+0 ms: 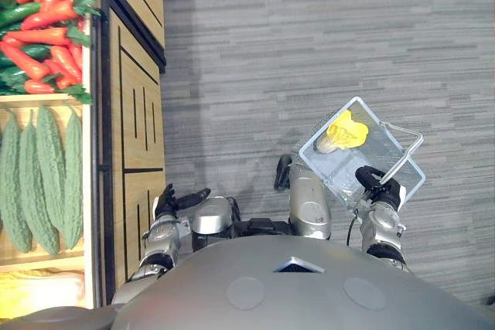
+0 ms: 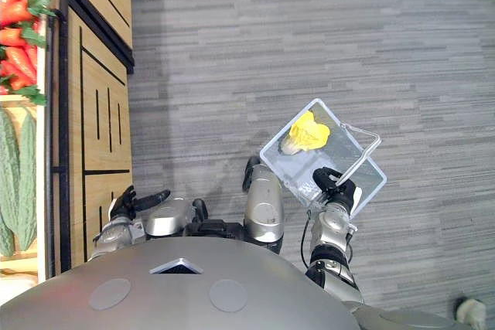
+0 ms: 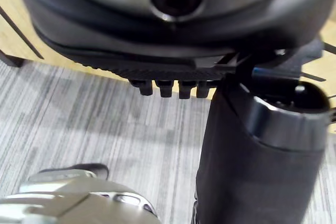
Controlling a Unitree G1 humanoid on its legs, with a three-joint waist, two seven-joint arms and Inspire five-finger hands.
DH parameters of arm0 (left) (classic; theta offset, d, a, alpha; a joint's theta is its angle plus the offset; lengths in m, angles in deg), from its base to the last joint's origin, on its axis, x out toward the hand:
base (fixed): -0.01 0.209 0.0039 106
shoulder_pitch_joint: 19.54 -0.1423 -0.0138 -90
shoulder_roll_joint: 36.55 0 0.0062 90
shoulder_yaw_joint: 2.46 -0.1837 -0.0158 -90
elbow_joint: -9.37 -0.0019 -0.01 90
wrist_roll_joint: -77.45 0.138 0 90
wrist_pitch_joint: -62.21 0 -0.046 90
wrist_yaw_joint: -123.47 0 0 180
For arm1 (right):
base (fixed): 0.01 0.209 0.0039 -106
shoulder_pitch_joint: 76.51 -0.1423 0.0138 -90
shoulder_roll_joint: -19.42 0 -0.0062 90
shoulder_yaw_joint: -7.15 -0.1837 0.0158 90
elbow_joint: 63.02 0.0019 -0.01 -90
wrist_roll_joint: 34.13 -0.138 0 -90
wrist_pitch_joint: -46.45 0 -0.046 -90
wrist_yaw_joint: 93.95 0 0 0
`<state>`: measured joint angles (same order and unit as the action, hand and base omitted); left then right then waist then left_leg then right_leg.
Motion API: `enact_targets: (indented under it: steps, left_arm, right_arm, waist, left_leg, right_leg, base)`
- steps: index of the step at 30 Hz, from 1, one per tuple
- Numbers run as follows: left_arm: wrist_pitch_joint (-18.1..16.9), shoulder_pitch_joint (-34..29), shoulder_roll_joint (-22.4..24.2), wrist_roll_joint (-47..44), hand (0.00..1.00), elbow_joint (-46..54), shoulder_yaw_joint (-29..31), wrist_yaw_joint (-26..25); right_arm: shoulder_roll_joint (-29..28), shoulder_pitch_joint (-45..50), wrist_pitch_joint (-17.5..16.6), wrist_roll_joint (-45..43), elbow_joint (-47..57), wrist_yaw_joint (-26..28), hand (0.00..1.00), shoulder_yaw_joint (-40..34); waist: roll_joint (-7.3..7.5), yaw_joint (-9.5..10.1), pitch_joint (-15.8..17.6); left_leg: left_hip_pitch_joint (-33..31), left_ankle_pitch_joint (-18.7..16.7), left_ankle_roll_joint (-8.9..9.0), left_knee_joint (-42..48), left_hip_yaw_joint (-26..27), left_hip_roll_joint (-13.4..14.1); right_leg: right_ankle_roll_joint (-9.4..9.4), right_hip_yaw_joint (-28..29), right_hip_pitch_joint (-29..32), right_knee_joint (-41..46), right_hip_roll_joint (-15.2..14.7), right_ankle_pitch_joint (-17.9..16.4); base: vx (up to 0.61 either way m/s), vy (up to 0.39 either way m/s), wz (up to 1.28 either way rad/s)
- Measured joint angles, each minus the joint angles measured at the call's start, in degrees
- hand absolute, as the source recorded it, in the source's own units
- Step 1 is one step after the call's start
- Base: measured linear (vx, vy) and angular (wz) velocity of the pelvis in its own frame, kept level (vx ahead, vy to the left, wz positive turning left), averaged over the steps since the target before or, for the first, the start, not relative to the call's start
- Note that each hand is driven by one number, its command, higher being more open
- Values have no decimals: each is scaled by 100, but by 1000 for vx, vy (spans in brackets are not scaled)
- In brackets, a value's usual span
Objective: Pick vegetable in the basket
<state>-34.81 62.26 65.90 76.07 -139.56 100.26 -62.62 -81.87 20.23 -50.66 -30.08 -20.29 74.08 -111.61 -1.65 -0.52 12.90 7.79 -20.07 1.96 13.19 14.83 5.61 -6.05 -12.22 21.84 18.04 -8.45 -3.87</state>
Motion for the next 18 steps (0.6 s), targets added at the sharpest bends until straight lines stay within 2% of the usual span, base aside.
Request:
enact_targets:
  steps: [1,2,3,4,6,7,8,9,10,11,12,13,14,15,16,17,18]
  left_arm:
    - [-3,4,5,0,100,2,6,1]
    - [-3,-24,1,0,100,-4,69,3]
    - [-2,42,6,3,100,-30,161,19]
    - [-51,147,171,-98,100,46,413,23]
    - [-52,148,227,-150,100,53,428,11]
    - [-54,147,261,-195,100,79,459,8]
    - [-52,150,306,-255,100,110,469,11]
    - [-50,172,339,-254,100,143,501,8]
    - [-45,163,355,-297,100,225,534,12]
    - [-31,195,327,-486,100,315,613,-3]
    - [-18,66,293,-595,100,328,639,-36]
    - [-17,14,263,-647,100,337,638,-42]
    - [-20,-62,183,-735,100,376,652,8]
    - [-29,-54,171,-751,100,410,615,23]
    - [-28,-39,173,-751,100,492,609,26]
    - [-29,-68,171,-751,100,512,608,26]
    - [-28,-74,179,-749,100,561,603,25]
  right_arm:
    - [-9,8,0,-1,0,-6,0,0]
    - [-24,89,1,-1,-8,-13,0,0]
    - [1,91,11,3,-20,-17,0,-2]
    - [-56,70,-7,1,45,11,0,-216]
    - [-45,53,-11,0,24,16,0,-216]
    - [-43,16,-11,0,-3,16,0,-217]
    - [-53,11,-10,0,-16,19,0,-235]
    - [-69,39,-3,0,-21,23,0,-235]
    - [-68,98,4,-2,-54,51,0,-228]
    - [-33,181,21,-56,-151,63,0,-223]
    - [-99,309,62,-126,-184,61,0,-208]
    - [-140,370,59,-129,-129,56,0,-204]
    - [-148,484,45,-133,-71,25,0,-241]
    - [-96,493,49,-145,-73,12,0,-286]
    - [-64,532,50,-200,-61,14,0,-293]
    - [-67,555,50,-241,-37,13,0,-306]
    - [-74,609,50,-242,28,12,0,-329]
  waist:
    - [12,-1,7]
    - [56,-2,15]
    - [-10,5,42]
    - [-31,-30,-25]
    - [-31,-36,-24]
    - [-31,-43,-24]
    - [-58,-54,-67]
    - [-74,-70,-114]
    - [-29,-101,-84]
    - [-84,-67,-24]
    - [-46,26,-65]
    - [55,97,-73]
    - [79,175,-103]
    - [104,180,-105]
    - [107,167,-104]
    - [112,175,-101]
    - [124,178,-97]
  left_leg:
    - [86,18,87,-103,-11,40]
    - [302,16,277,-288,-42,132]
    - [434,32,387,-353,-128,313]
    - [522,886,649,224,-673,519]
    - [442,1059,743,548,-837,610]
    - [449,1048,772,583,-887,602]
    - [359,1232,769,704,-846,599]
    - [168,1234,772,1042,-885,644]
    - [-207,1272,743,1905,-905,746]
    - [-711,1778,283,3116,-727,1120]
    - [-983,2864,142,3791,-632,1411]
    - [-1119,2785,171,4076,-547,1489]
    - [-1548,1837,155,4440,-382,1504]
    - [-1871,1397,101,4415,-179,1464]
    - [-2204,1126,117,4060,202,1415]
    - [-2316,1072,106,3750,397,1371]
    - [-2392,1072,123,2933,816,1233]
  right_leg:
    - [-25,14,-35,-371,27,210]
    - [-26,-6,-194,-743,37,844]
    - [321,-91,-164,-431,152,1075]
    - [677,-388,-150,1180,-34,-394]
    - [784,-499,-337,1157,-36,-481]
    - [788,-499,-432,1148,-37,-483]
    - [695,-551,-548,1124,11,-592]
    - [640,-599,-637,1079,30,-720]
    - [632,-647,-818,1105,69,-963]
    - [663,-768,-1176,917,232,-1049]
    - [690,-756,-1621,539,341,-1006]
    - [702,-754,-1768,414,334,-994]
    - [759,-755,-1959,253,298,-1027]
    - [757,-784,-2055,148,237,-1033]
    - [686,-864,-2206,-52,167,-989]
    - [617,-906,-2295,-143,134,-948]
    - [561,-1010,-2502,-310,67,-941]
  base:
    - [504,-312,7]
    - [529,-353,11]
    - [1084,-755,65]
    - [1015,-715,69]
    - [602,-403,43]
    - [204,-100,17]
    - [136,-98,27]
    - [104,-116,43]
    - [103,-157,51]
    - [167,-124,30]
    - [134,-73,2]
    - [204,-39,-10]
    - [214,-51,-2]
    - [366,-46,12]
    - [252,-26,12]
    - [271,18,24]
    - [269,33,34]
